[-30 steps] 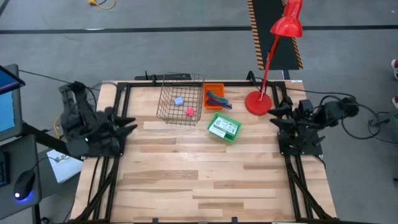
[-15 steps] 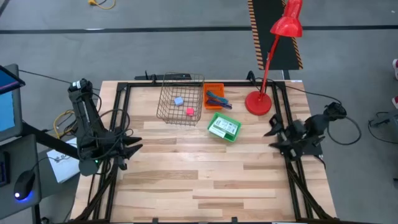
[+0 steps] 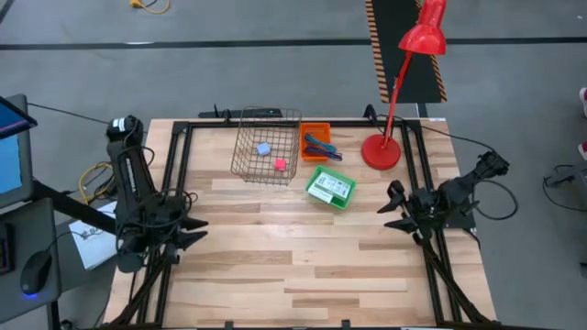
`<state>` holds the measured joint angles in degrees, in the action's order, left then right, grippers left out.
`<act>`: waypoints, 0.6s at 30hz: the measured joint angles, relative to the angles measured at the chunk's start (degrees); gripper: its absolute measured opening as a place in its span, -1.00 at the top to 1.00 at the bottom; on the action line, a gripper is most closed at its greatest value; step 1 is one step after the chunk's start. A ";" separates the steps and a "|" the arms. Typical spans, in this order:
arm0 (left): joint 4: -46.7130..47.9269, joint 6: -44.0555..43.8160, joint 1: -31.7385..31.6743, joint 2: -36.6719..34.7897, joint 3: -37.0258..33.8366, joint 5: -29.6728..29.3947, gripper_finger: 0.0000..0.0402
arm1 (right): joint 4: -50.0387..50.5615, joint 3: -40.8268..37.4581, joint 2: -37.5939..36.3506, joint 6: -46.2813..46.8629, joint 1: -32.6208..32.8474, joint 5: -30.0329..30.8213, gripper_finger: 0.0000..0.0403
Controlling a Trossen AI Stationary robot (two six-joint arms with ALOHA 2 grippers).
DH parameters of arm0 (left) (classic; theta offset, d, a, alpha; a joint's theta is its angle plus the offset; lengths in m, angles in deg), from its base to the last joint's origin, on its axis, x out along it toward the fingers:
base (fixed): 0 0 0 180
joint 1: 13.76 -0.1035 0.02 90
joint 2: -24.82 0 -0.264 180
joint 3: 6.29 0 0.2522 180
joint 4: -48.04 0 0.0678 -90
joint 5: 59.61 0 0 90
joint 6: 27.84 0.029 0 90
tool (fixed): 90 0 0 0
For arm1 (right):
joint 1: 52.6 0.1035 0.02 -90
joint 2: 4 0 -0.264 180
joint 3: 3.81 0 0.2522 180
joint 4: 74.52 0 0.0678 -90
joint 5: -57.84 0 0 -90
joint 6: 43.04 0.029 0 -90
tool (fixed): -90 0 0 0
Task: Pick and place items into bin
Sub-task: Return to Home Position
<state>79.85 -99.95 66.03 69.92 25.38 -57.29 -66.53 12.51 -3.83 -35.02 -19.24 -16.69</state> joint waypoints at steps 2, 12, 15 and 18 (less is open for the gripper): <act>-1.70 1.46 0.86 -0.21 0.64 1.28 0.29 | -0.91 -0.74 0.02 0.32 0.00 -0.34 0.08; -27.95 55.81 -1.10 -10.73 9.97 21.43 0.29 | -3.88 -1.03 0.02 0.66 0.00 -6.55 0.08; -39.40 77.94 -4.27 -15.51 9.97 42.66 0.29 | -5.67 -1.03 0.02 0.05 0.00 -12.53 0.07; -38.56 91.84 -6.85 -21.45 10.08 57.51 0.29 | -6.81 -1.01 0.02 -0.50 0.00 -17.25 0.07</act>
<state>41.29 -8.11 59.18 48.47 35.46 0.21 -73.33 11.50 -3.81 -35.51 -19.24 -33.95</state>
